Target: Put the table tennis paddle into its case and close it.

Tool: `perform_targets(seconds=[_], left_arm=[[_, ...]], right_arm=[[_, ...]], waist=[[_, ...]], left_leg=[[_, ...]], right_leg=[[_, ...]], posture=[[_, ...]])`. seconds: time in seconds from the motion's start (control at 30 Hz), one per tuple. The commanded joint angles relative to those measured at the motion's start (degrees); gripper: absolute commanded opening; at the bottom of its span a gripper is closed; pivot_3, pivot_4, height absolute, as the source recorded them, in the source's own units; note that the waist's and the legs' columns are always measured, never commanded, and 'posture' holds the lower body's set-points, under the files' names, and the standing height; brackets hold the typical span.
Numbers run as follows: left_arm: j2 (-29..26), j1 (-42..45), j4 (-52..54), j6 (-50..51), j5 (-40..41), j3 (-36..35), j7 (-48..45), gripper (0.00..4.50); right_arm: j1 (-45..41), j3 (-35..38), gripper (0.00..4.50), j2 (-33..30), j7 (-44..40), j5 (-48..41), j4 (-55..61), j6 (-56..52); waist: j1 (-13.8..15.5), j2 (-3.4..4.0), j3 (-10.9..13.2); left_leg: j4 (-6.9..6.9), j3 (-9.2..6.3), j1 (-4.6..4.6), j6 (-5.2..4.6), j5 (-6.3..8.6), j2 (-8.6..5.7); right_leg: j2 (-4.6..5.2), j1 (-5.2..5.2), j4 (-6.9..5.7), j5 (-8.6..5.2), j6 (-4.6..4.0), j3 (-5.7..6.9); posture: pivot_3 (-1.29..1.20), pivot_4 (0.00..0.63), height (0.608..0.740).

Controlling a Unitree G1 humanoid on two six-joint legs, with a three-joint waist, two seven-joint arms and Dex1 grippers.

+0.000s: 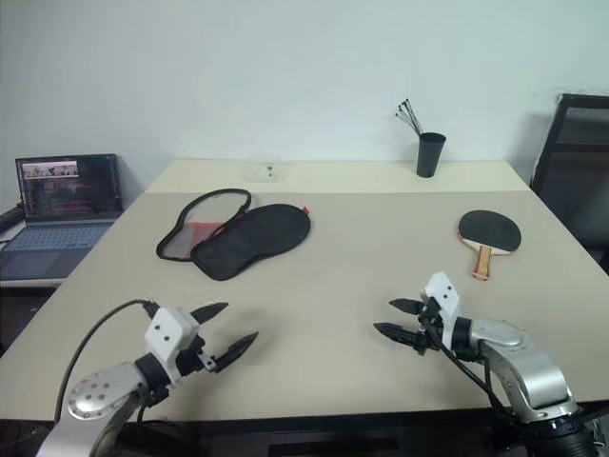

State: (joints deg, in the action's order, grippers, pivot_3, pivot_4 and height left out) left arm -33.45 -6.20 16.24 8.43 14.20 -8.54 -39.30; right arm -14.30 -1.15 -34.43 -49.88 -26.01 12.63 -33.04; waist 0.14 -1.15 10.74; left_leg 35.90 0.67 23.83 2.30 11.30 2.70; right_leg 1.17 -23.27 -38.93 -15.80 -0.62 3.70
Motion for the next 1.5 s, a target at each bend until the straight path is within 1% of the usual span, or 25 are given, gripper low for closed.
perform_targets(seconds=[0.03,0.1,0.3,0.4,0.53,0.6,0.73,0.8,0.93,1.03,1.13,1.3,1.5], left_arm=[[0.43,2.00,0.21,-1.69,-0.60,-0.01,0.89,4.45],[0.74,3.01,-1.53,-3.27,-1.43,0.48,1.00,4.45],[1.55,6.98,-4.05,-3.88,-1.20,0.19,1.26,4.45],[1.72,10.90,-6.40,-3.55,-2.08,0.37,2.38,4.45],[-0.13,14.27,-8.54,-2.51,-0.87,-1.68,1.81,4.45],[-1.67,15.87,-10.72,-3.10,0.10,-2.64,0.11,4.45],[-3.23,21.27,-17.78,-2.31,0.33,-2.01,-1.53,4.45],[-3.27,24.33,-21.07,-2.65,-0.48,-0.87,-2.05,4.45],[-4.11,30.09,-30.07,-4.88,-3.25,0.92,-3.50,4.45],[-4.55,34.45,-38.09,-7.95,-5.17,2.08,-4.50,4.45],[-4.56,38.84,-45.72,-10.42,-6.93,3.56,-6.08,4.45],[-3.16,46.39,-58.28,-12.47,-9.82,6.04,-6.76,4.45],[-0.74,51.43,-69.01,-16.94,-13.21,8.40,-6.05,4.45]], right_arm=[[-0.93,0.69,3.35,-1.45,-0.57,0.05,1.06,0.17],[-0.78,0.41,3.35,-1.60,-0.53,0.52,0.75,0.75],[-1.91,2.27,3.35,-2.63,0.66,-2.12,4.99,-3.21],[-2.23,4.26,3.35,-3.49,1.19,-4.08,7.31,-5.55],[-4.31,3.19,3.35,-1.63,3.03,-4.57,8.54,-6.29],[-5.90,2.47,3.35,-0.27,3.99,-4.55,8.50,-6.11],[-6.92,2.50,3.35,0.24,4.24,-4.97,9.05,-6.60],[-6.74,3.47,3.35,-0.46,3.48,-5.56,9.02,-6.55],[-6.68,3.24,3.35,0.03,4.33,-5.83,9.83,-6.58],[-8.32,2.21,3.35,0.70,5.01,-7.53,12.32,-9.02],[-11.29,2.40,3.35,-0.14,4.50,-10.76,15.09,-12.59],[-14.40,1.48,3.35,-0.99,4.27,-11.81,16.09,-13.58],[-12.54,1.53,3.35,-0.76,5.90,-12.01,17.17,-13.28]], waist=[[0.08,0.00,0.00],[0.17,-0.01,0.00],[0.27,-0.02,0.00],[0.38,-0.03,0.00],[0.30,-0.05,0.01],[0.15,-0.05,0.01],[0.13,-0.05,0.01],[0.37,-0.08,0.03],[0.40,-0.10,0.03],[0.34,-0.10,0.03],[0.12,-0.11,0.04],[0.05,-0.14,0.04],[0.05,-0.16,0.04]], left_leg=[[0.00,-0.01,0.00,0.00,0.00,-0.01],[0.03,0.00,0.00,0.00,0.00,-0.01],[0.02,0.02,0.01,0.00,0.00,-0.02],[0.04,0.00,0.01,0.00,0.00,-0.04],[0.05,0.02,0.02,0.00,0.00,-0.05],[0.04,0.01,0.01,0.00,0.00,-0.02],[0.04,-0.01,0.01,0.00,0.00,-0.01],[0.05,0.00,0.04,0.00,0.00,-0.06],[0.06,0.05,0.07,0.00,0.00,-0.10],[0.06,0.06,0.06,0.00,0.00,-0.12],[0.06,0.04,0.05,0.00,0.00,-0.09],[0.06,0.00,0.05,0.00,0.00,-0.09],[0.07,0.06,0.10,0.00,0.00,-0.16]], right_leg=[[0.00,0.00,-0.01,0.00,0.00,0.01],[0.00,0.01,-0.01,0.00,0.00,0.01],[-0.01,0.01,0.00,0.00,0.00,-0.01],[-0.02,0.01,-0.01,0.00,0.00,0.01],[-0.02,0.01,-0.01,0.00,0.01,0.00],[-0.06,0.01,-0.01,0.00,0.01,0.01],[-0.10,0.01,-0.03,0.00,0.01,0.04],[-0.11,0.01,-0.02,0.00,0.01,0.05],[-0.11,0.01,0.00,0.02,0.03,0.01],[-0.12,0.01,-0.01,0.02,0.04,0.02],[-0.13,0.00,-0.03,0.02,0.03,0.04],[-0.18,0.00,-0.04,0.02,0.03,0.09],[-0.16,0.00,-0.01,0.03,0.04,0.06]], posture=[[0.00,0.150,0.740],[0.00,0.150,0.740],[0.00,0.150,0.740],[0.00,0.150,0.740],[0.00,0.150,0.740],[0.00,0.150,0.740],[0.00,0.150,0.740],[0.00,0.150,0.740],[0.00,0.150,0.740],[0.00,0.150,0.740],[0.00,0.150,0.740],[0.00,0.150,0.740],[0.00,0.150,0.740]])
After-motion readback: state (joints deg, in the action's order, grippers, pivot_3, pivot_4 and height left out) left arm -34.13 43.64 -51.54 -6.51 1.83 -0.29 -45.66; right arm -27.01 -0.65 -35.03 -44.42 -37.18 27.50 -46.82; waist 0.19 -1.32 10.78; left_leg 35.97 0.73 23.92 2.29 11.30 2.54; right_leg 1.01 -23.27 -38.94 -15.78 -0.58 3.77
